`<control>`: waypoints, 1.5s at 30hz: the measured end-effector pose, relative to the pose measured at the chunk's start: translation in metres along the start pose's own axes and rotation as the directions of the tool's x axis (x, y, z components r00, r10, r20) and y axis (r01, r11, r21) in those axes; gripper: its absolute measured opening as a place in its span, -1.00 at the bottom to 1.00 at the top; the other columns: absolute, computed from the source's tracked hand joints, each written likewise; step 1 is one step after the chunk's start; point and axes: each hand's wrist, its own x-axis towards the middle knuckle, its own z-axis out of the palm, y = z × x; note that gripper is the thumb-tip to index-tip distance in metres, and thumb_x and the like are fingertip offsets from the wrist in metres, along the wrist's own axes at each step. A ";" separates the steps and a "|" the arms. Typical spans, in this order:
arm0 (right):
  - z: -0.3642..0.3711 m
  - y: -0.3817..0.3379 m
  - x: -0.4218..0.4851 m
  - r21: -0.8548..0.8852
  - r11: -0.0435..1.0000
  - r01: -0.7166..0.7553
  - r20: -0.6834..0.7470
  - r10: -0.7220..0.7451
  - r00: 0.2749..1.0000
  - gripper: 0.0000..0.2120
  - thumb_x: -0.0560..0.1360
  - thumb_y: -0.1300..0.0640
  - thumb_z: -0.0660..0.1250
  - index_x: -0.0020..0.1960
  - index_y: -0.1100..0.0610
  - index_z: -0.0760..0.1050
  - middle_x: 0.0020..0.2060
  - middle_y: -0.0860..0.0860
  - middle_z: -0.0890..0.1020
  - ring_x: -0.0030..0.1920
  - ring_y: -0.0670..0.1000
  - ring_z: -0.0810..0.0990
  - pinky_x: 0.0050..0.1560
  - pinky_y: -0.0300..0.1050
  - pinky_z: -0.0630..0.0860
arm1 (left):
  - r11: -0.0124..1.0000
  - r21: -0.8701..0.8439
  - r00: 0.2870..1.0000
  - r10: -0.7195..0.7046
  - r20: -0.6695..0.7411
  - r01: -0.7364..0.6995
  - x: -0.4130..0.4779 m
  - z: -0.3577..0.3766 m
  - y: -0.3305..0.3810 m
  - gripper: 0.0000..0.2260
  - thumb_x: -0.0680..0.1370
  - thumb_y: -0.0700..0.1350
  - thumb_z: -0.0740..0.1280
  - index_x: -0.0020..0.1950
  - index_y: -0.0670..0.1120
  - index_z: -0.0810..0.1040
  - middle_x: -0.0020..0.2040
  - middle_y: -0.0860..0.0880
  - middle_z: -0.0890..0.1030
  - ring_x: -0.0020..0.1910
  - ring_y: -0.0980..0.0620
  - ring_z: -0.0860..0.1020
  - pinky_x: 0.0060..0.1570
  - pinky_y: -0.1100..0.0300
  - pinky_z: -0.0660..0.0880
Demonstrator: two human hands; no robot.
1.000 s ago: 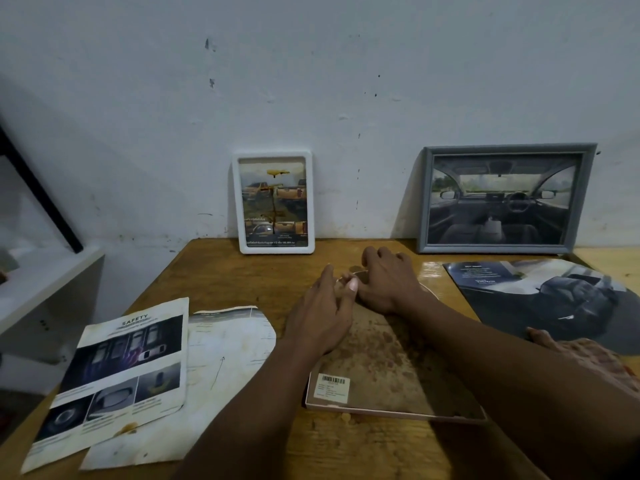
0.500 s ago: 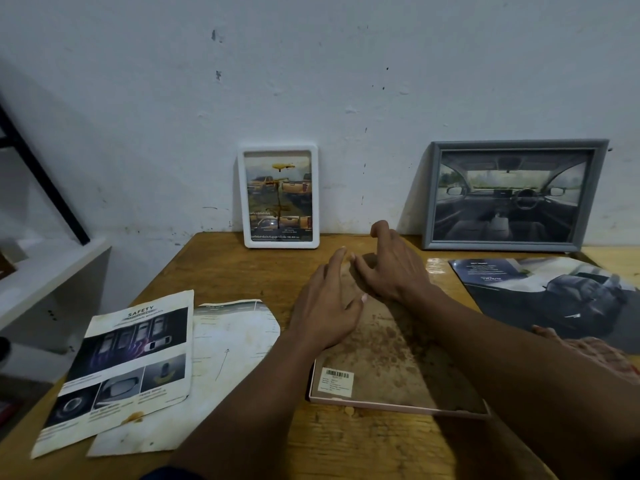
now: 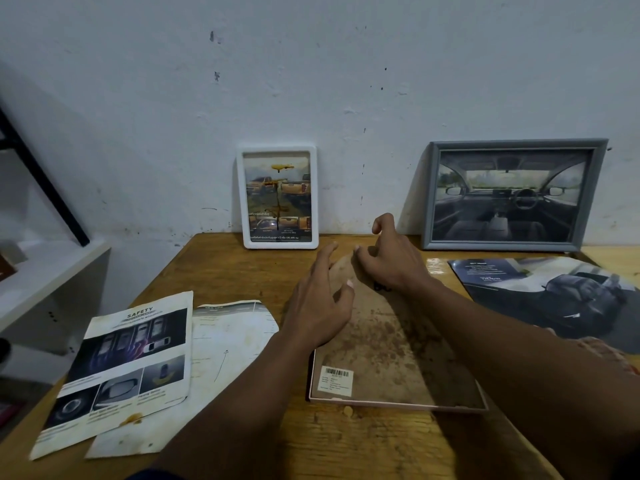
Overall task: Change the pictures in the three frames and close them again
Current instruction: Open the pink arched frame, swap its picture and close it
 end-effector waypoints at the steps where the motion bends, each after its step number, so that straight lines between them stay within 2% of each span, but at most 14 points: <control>1: 0.000 -0.001 0.000 -0.004 1.000 -0.007 0.007 0.007 1.000 -0.65 0.54 -0.14 0.27 0.11 0.01 0.17 -0.37 0.00 0.51 -0.34 0.05 0.52 -0.35 -0.01 0.45 | 1.000 0.006 1.000 -0.015 0.014 0.015 -0.001 0.000 -0.001 -0.37 0.56 0.19 0.18 0.59 0.25 0.02 0.50 -0.04 0.42 0.42 -0.08 0.43 0.35 -0.17 0.43; 6: -0.004 -0.005 0.001 -0.025 1.000 -0.001 0.010 0.001 1.000 -0.64 0.55 -0.17 0.25 0.11 0.03 0.18 -0.36 0.00 0.51 -0.32 0.08 0.52 -0.29 0.06 0.50 | 0.997 0.040 0.997 -0.063 0.044 0.061 -0.001 0.003 -0.003 -0.37 0.59 0.29 0.07 0.62 0.19 -0.02 0.52 -0.07 0.40 0.43 -0.14 0.43 0.36 -0.13 0.40; 11: -0.019 -0.007 0.006 0.057 0.998 -0.019 0.068 0.015 0.998 -0.63 0.52 -0.12 0.31 0.12 0.00 0.18 -0.27 0.07 0.57 -0.22 0.10 0.55 -0.15 0.17 0.58 | 0.997 0.001 0.997 -0.072 0.007 0.072 0.002 0.000 0.001 -0.34 0.56 0.19 0.27 0.57 0.27 0.01 0.35 -0.05 0.52 0.26 -0.10 0.53 0.23 -0.16 0.52; 14: -0.041 -0.004 0.004 0.032 0.995 -0.090 0.143 0.085 0.986 -0.55 0.50 -0.19 0.31 0.23 -0.03 0.21 -0.05 0.08 0.60 -0.06 0.12 0.58 0.03 0.19 0.58 | 0.998 -0.032 0.994 -0.059 -0.093 0.057 0.007 -0.005 0.004 -0.41 0.58 0.10 0.35 0.52 0.27 0.12 0.29 -0.03 0.53 0.18 -0.07 0.56 0.17 -0.15 0.56; 17: -0.068 0.009 -0.011 0.063 0.976 -0.206 0.116 0.198 0.973 -0.49 0.53 -0.18 0.31 0.34 0.03 0.25 0.18 0.12 0.55 0.11 0.19 0.57 0.11 0.16 0.58 | 0.999 -0.030 0.983 -0.034 -0.178 0.029 0.012 -0.012 0.008 -0.47 0.59 0.07 0.36 0.46 0.28 0.17 0.22 -0.03 0.57 0.10 -0.08 0.59 0.08 -0.12 0.59; 19: -0.080 0.019 -0.030 0.138 0.950 -0.279 0.175 0.254 0.951 -0.52 0.56 -0.11 0.33 0.36 0.07 0.29 0.23 0.11 0.52 0.17 0.16 0.55 0.11 0.10 0.59 | 0.999 -0.043 0.981 -0.009 -0.192 0.001 0.014 -0.017 0.011 -0.49 0.60 0.06 0.36 0.46 0.26 0.19 0.16 0.00 0.59 0.04 -0.06 0.61 0.02 -0.10 0.61; 22: -0.082 0.027 -0.062 0.224 0.917 -0.330 0.229 0.280 0.932 -0.58 0.57 -0.04 0.35 0.34 -0.01 0.28 0.22 0.08 0.53 0.14 0.10 0.58 0.03 0.04 0.64 | 0.998 -0.059 0.982 0.000 -0.188 -0.011 0.016 -0.019 0.016 -0.48 0.60 0.07 0.36 0.47 0.25 0.18 0.25 -0.04 0.59 0.15 -0.09 0.60 0.09 -0.11 0.60; 28: -0.083 0.012 -0.089 0.540 0.782 -0.312 0.052 0.339 0.939 -0.59 0.61 0.10 0.31 0.40 -0.05 0.28 0.24 0.01 0.49 0.17 0.04 0.53 0.13 0.10 0.61 | 0.987 -0.159 0.969 -0.007 -0.248 -0.034 0.015 -0.015 0.038 -0.48 0.62 0.00 0.37 0.53 0.14 0.24 0.24 0.07 0.51 0.18 0.01 0.52 0.09 0.12 0.45; 31: -0.110 0.007 -0.078 0.559 0.807 -0.190 -0.121 0.306 0.944 -0.67 0.61 0.11 0.28 0.36 0.00 0.37 0.10 -0.10 0.53 0.14 -0.01 0.53 0.19 0.15 0.56 | 0.977 -0.203 0.965 0.001 -0.263 -0.057 0.022 -0.018 0.055 -0.43 0.60 0.00 0.39 0.55 0.16 0.23 0.44 0.01 0.47 0.32 -0.03 0.50 0.23 0.05 0.46; 33: -0.137 0.012 -0.068 0.461 0.877 -0.136 -0.217 0.260 0.941 -0.64 0.61 0.11 0.29 0.39 0.02 0.37 0.18 -0.05 0.53 0.14 -0.01 0.53 0.16 0.10 0.57 | 0.975 -0.211 0.977 0.023 -0.213 -0.069 0.027 -0.016 0.068 -0.40 0.58 0.01 0.42 0.55 0.18 0.23 0.49 0.00 0.43 0.25 -0.05 0.58 0.17 0.00 0.55; 36: -0.176 0.038 -0.056 0.331 0.931 -0.152 -0.266 0.247 0.932 -0.58 0.61 0.10 0.31 0.44 0.04 0.35 0.26 0.05 0.53 0.10 -0.01 0.52 0.02 -0.04 0.52 | 0.971 -0.225 0.993 0.061 -0.097 -0.082 0.029 -0.001 0.090 -0.37 0.55 -0.04 0.48 0.55 0.14 0.27 0.50 -0.01 0.42 0.04 0.12 0.63 -0.01 0.17 0.60; 40: -0.204 0.079 -0.050 0.204 0.945 -0.256 -0.274 0.307 0.911 -0.58 0.61 0.11 0.31 0.45 0.11 0.38 0.28 0.12 0.53 0.21 0.15 0.54 0.08 -0.06 0.45 | 0.967 -0.241 0.990 0.105 0.097 -0.079 0.024 0.039 0.114 -0.35 0.50 -0.07 0.54 0.52 0.07 0.34 0.46 -0.01 0.48 0.31 -0.01 0.54 0.23 0.00 0.54; 42: -0.205 0.096 -0.050 0.130 0.937 -0.324 -0.253 0.347 0.903 -0.58 0.60 0.14 0.31 0.44 0.15 0.38 0.28 0.15 0.53 0.24 0.20 0.52 0.11 -0.05 0.43 | 0.981 -0.155 0.974 0.143 0.175 -0.117 0.022 0.060 0.117 -0.35 0.50 -0.02 0.53 0.52 0.08 0.33 0.43 0.01 0.50 0.37 0.01 0.48 0.25 0.04 0.49; 45: -0.196 0.119 -0.049 0.027 0.913 -0.407 -0.175 0.405 0.897 -0.59 0.59 0.13 0.32 0.42 0.17 0.40 0.27 0.21 0.54 0.23 0.25 0.52 0.11 -0.02 0.44 | 0.988 -0.019 0.936 0.150 0.317 -0.151 0.017 0.083 0.117 -0.33 0.51 0.08 0.48 0.55 0.10 0.29 0.42 -0.02 0.52 0.38 -0.03 0.50 0.29 -0.05 0.52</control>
